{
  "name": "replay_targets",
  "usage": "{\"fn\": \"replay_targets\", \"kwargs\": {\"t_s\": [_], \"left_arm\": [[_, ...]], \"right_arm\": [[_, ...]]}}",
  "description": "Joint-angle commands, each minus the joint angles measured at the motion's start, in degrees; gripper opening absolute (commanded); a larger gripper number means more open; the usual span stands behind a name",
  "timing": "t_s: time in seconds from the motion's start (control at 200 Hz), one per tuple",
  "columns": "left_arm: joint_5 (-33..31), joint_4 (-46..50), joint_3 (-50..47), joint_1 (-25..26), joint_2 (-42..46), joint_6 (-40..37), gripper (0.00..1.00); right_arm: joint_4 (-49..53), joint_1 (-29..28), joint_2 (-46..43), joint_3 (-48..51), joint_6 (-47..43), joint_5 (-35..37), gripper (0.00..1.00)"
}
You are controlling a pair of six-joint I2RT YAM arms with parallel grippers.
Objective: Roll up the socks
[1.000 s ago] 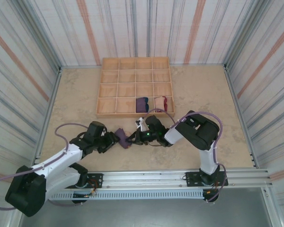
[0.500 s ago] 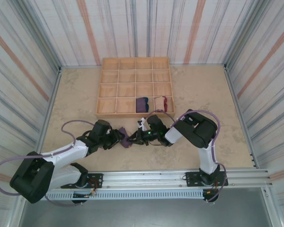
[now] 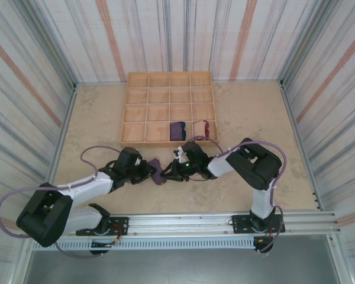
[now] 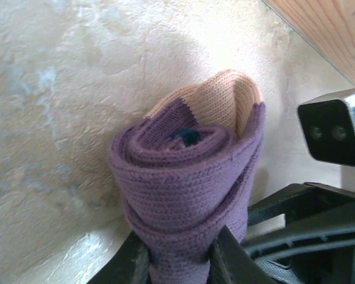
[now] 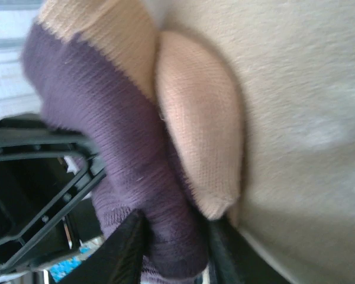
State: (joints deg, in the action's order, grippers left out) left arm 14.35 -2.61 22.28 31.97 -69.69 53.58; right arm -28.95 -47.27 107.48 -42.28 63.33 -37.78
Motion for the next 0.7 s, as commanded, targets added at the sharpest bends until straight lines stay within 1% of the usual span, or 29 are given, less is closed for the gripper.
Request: {"fn": "replay_targets", "kwargs": {"t_s": [0.0,0.095,0.17,0.24,0.286,0.366,0.526,0.696], "left_arm": [[1.17,6.42,0.63,-0.38,-3.09,-6.11,0.12],[2.92,5.94,1.4,-0.41,-4.89,-8.42,0.11],[4.4,5.83,2.31,-0.4,-6.34,-9.8,0.1],[5.62,4.71,2.74,-0.11,-7.4,-10.63,0.1],[5.82,4.47,3.13,0.23,-7.9,-11.16,0.1],[5.47,4.72,3.81,0.84,-8.91,-11.59,0.1],[5.16,3.87,4.26,1.65,-10.87,-11.4,0.1],[4.23,2.89,4.3,3.04,-12.5,-10.87,0.1]], "right_arm": [[24.81,-0.27,-3.72,-2.68,-10.58,5.53,0.39],[33.57,-0.69,-7.23,-6.16,-15.79,8.53,0.45],[39.34,-1.07,-9.35,-8.68,-18.81,11.52,0.53],[44.14,-1.43,-10.56,-10.83,-21.01,15.6,0.64],[45.88,-1.54,-10.46,-11.98,-22.34,16.87,0.66],[46.86,-1.34,-9.33,-13.67,-23.79,16.83,0.68],[44.37,-1.35,-5.25,-15.12,-24.7,16.32,0.68],[40.42,-1.99,-2.01,-15.24,-23.25,15.29,0.64]]}}
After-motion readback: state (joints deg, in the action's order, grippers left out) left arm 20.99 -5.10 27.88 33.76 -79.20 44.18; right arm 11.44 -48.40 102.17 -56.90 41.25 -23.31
